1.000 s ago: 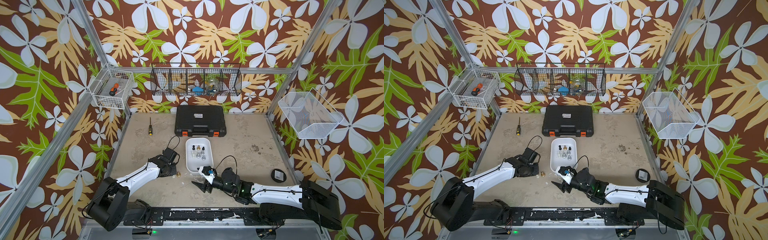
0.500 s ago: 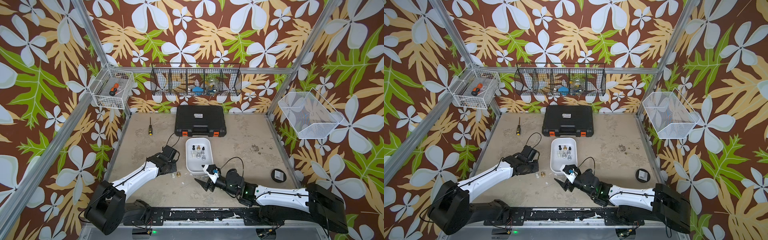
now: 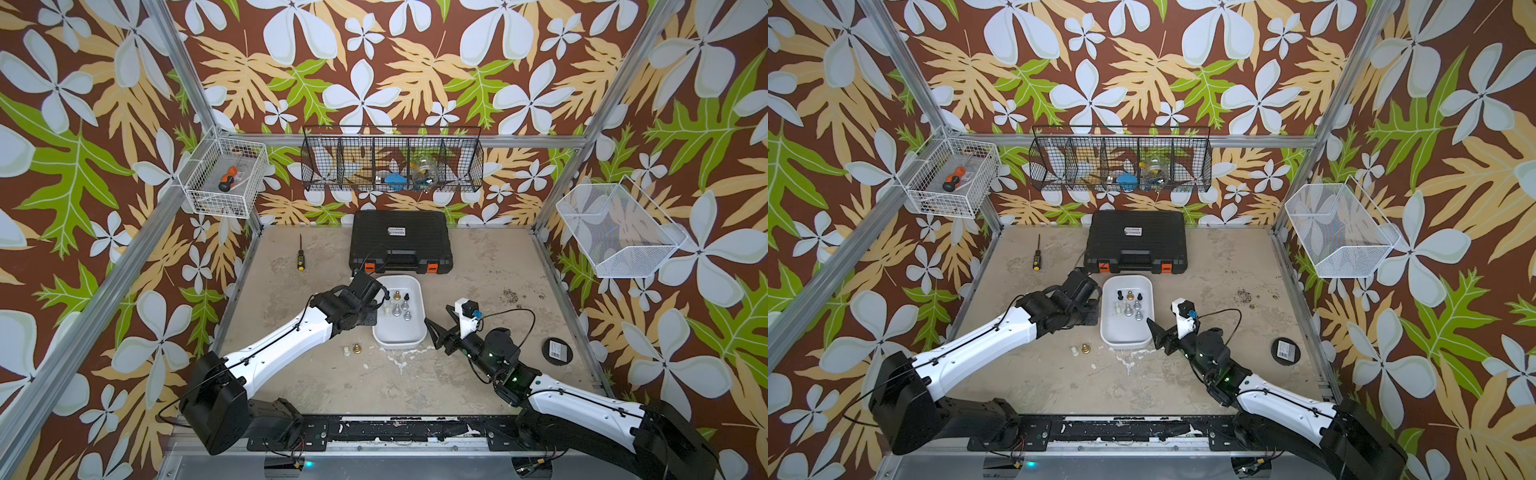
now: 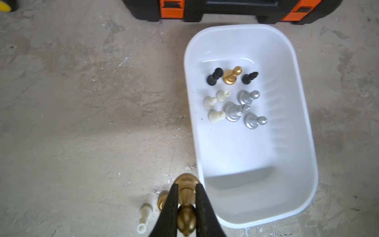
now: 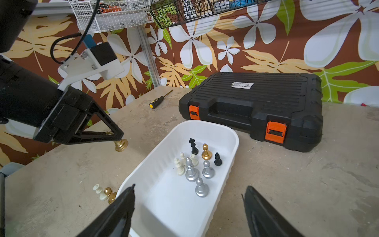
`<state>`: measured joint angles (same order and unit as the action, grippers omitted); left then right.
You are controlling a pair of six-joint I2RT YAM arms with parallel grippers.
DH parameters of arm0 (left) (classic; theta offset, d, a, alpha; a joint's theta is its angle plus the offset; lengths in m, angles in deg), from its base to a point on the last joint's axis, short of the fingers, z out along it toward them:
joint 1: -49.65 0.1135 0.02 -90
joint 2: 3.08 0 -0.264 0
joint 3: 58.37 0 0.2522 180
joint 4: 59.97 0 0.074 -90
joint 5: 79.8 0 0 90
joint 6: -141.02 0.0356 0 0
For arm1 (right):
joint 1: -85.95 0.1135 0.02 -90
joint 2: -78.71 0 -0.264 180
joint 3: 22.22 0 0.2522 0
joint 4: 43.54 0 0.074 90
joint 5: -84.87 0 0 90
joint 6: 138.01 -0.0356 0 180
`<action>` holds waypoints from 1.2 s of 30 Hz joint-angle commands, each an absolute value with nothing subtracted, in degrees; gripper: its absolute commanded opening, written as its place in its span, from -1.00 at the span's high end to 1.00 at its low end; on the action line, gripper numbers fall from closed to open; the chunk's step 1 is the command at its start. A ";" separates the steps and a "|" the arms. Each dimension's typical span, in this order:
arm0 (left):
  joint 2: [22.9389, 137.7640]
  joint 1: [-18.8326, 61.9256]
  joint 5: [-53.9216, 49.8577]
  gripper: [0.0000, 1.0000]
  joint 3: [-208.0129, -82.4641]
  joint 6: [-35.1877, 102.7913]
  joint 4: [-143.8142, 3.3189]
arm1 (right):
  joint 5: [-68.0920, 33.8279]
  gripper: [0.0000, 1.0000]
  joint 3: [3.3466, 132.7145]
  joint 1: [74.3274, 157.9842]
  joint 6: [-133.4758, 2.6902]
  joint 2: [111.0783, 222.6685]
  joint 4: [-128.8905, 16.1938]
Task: Put the chess pieces into the storage box
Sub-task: Pick up the chess piece at the center of the board, then place the chess piece in the storage box.
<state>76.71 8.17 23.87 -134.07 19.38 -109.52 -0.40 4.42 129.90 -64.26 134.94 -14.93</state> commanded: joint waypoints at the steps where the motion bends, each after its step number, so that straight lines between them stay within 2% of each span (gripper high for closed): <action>1: 79.56 5.39 24.38 0.78 -136.68 19.74 -110.67 | -0.87 -0.67 4.85 129.89 -65.10 135.56 -13.09; 9: 86.71 0.35 23.38 0.78 -138.49 19.09 -108.67 | -1.80 -0.67 5.24 129.88 -64.72 136.46 -12.91; 28: 92.22 0.51 25.40 0.74 -134.76 19.38 -101.98 | -3.03 -0.67 5.52 129.87 -64.54 137.54 -12.42; 36: 89.52 2.24 24.40 0.73 -137.26 19.74 -104.19 | -2.11 -0.67 5.17 129.84 -64.11 137.16 -11.99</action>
<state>91.05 1.53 24.70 -136.08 19.23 -103.20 -2.56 5.17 129.88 -64.43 137.32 -14.01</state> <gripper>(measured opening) 0.166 0.836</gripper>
